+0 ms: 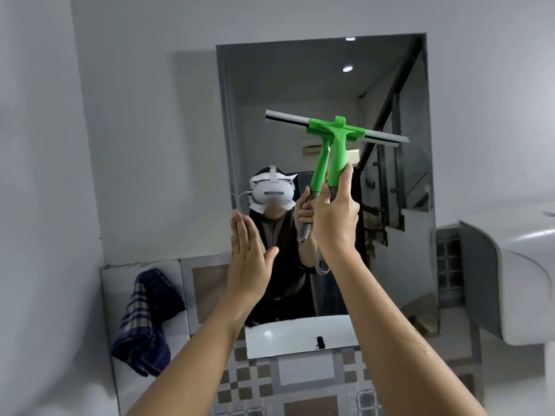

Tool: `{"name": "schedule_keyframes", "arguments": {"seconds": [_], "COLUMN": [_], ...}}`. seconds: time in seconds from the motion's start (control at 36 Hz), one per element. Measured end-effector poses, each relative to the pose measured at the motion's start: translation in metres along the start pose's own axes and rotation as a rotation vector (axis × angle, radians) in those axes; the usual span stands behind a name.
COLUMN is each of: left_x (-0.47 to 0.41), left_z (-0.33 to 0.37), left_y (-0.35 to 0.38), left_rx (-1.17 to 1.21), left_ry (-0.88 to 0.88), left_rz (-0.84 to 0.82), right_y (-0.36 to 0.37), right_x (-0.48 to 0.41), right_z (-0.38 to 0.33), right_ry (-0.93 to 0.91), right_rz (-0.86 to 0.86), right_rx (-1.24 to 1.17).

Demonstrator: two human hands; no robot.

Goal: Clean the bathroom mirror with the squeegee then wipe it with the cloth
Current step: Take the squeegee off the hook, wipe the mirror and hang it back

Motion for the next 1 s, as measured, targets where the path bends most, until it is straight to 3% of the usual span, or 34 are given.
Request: {"name": "schedule_keyframes", "arguments": {"seconds": [0.28, 0.64, 1.0], "left_x": [0.005, 0.031, 0.047], "left_z": [0.001, 0.008, 0.002], "left_y": [-0.005, 0.02, 0.037], "left_rx": [-0.006, -0.051, -0.068], "left_ry": [0.007, -0.039, -0.123], "left_rz": [0.007, 0.098, 0.12], "right_y": [0.027, -0.003, -0.04], "right_x": [0.036, 0.014, -0.028], "right_z": [-0.013, 0.006, 0.034], "right_ry": [-0.191, -0.602, -0.807], "right_rz": [-0.147, -0.084, -0.144], "right_rx": [0.254, 0.551, 0.69]}}
Point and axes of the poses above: each hand's wrist, its own x-axis away from the middle knuckle, its own y-axis out of the palm, z = x × y, the point moved 7 cm from there along -x, towards the middle knuckle, and after that the axes turned 9 degrees about x, right-handed, at the moved point
